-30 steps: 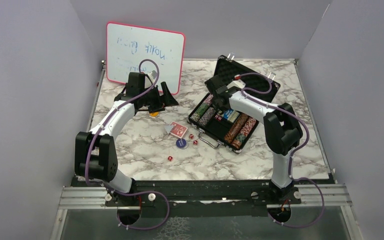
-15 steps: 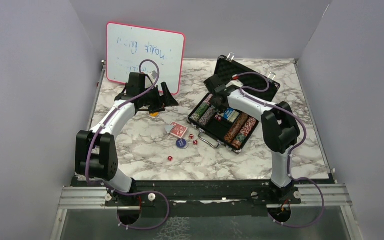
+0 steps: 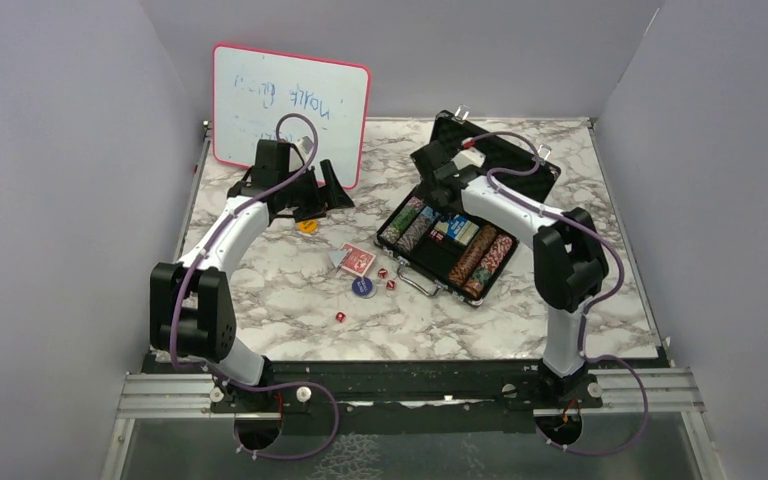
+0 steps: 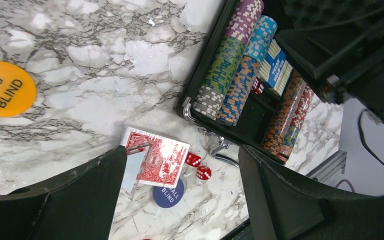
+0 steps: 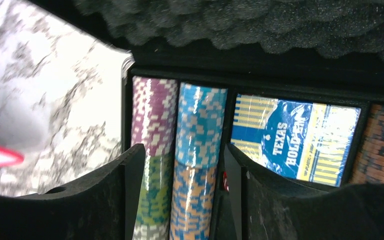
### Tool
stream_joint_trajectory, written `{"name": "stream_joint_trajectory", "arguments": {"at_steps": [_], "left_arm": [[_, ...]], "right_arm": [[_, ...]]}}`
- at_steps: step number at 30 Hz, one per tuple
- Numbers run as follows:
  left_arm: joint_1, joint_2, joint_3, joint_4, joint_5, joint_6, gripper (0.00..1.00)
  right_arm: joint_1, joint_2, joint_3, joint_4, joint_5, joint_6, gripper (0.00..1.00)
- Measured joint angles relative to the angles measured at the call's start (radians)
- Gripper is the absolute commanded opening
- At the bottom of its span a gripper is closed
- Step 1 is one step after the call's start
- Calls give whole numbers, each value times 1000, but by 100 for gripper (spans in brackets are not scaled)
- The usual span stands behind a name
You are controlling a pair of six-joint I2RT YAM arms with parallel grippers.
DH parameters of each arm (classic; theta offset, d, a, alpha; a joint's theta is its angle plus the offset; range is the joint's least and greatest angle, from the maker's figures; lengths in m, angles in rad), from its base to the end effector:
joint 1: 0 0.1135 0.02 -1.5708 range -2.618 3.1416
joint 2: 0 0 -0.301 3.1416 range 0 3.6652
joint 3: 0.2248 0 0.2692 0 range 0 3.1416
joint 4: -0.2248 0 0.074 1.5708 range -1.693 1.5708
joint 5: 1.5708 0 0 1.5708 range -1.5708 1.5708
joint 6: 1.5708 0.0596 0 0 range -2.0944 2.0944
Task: Pack up texas hold em set
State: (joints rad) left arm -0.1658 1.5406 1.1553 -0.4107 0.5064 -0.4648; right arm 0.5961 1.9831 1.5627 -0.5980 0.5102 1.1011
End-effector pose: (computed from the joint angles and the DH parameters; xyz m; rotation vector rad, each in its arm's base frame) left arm 0.3551 -0.0887 0.2812 -0.1073 2.4196 -0.8973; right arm 0.4059 0.2402 0.2297 0.7726 2.2832 0.0969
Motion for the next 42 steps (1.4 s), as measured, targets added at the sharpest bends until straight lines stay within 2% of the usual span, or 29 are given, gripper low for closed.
{"name": "stream_joint_trajectory", "arguments": {"at_steps": [4,6,7,8,14,19,22,26,35,42], "left_arm": [[0,-22,11,-13,-39,18,85],[0,-47,10,-24,-65,26,90],[0,-63,5,-28,-77,32,97],[0,-81,-2,-32,-92,41,99],[0,-175,-56,-92,-214,119,99],[1,-222,-129,-113,-279,151,96],[1,-234,-195,-106,-277,137,91],[10,-235,-269,-106,-277,100,83],[140,-269,-280,-93,-327,5,83],[159,-267,-280,-85,-320,-14,83]], "right_arm": [[0,-113,-76,85,-90,-141,59],[0,-176,-122,140,-153,-216,59],[0,-209,-150,175,-189,-248,59],[1,-248,-187,219,-237,-294,59],[51,-346,-311,385,-427,-518,65],[157,-346,-321,425,-491,-645,72],[220,-324,-309,439,-518,-712,76],[282,-215,-230,438,-532,-815,77],[304,-13,-133,386,-570,-983,82],[303,52,-96,323,-614,-1064,86]]}}
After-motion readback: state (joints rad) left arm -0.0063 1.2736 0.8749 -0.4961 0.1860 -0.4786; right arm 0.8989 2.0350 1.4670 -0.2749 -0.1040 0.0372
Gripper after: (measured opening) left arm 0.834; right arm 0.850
